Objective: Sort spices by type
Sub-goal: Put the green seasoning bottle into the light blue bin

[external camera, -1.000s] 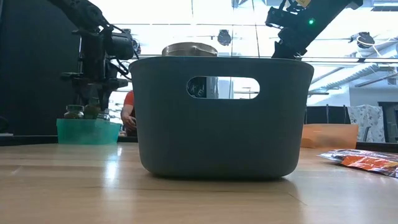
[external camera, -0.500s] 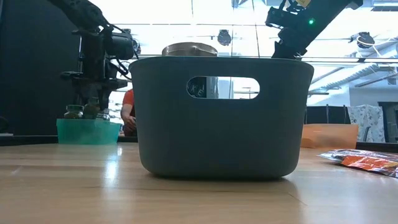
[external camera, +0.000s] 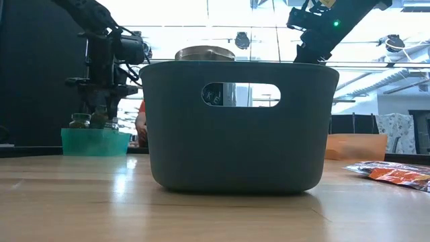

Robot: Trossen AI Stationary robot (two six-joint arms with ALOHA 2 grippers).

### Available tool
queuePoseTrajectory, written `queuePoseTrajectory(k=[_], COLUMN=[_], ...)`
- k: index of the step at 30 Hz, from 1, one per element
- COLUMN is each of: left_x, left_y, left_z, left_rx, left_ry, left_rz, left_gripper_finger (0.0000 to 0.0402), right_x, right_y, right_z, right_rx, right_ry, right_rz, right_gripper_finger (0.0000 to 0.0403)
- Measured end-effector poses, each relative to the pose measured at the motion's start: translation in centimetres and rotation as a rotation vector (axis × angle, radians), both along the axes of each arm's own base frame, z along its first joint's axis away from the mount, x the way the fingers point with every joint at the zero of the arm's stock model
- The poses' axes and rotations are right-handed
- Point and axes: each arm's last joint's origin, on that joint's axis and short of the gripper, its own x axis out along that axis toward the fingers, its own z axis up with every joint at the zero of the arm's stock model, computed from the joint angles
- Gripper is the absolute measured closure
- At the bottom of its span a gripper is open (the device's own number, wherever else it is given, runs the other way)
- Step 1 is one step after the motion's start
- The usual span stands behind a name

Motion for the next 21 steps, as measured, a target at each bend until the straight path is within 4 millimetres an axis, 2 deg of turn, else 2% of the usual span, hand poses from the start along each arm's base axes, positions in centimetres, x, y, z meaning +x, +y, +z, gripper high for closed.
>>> queuePoseTrajectory(k=[21], left_x=[0.00], left_y=[0.00], left_z=[0.00], left_rx=[-0.002], left_ry=[0.007], left_rz=[-0.018], left_gripper_finger=[0.0168], right_x=[0.00], right_y=[-0.01], right_z=[0.00], right_rx=[0.000], right_ry=[0.000], right_rz=[0.000], right_gripper_finger=[0.0403])
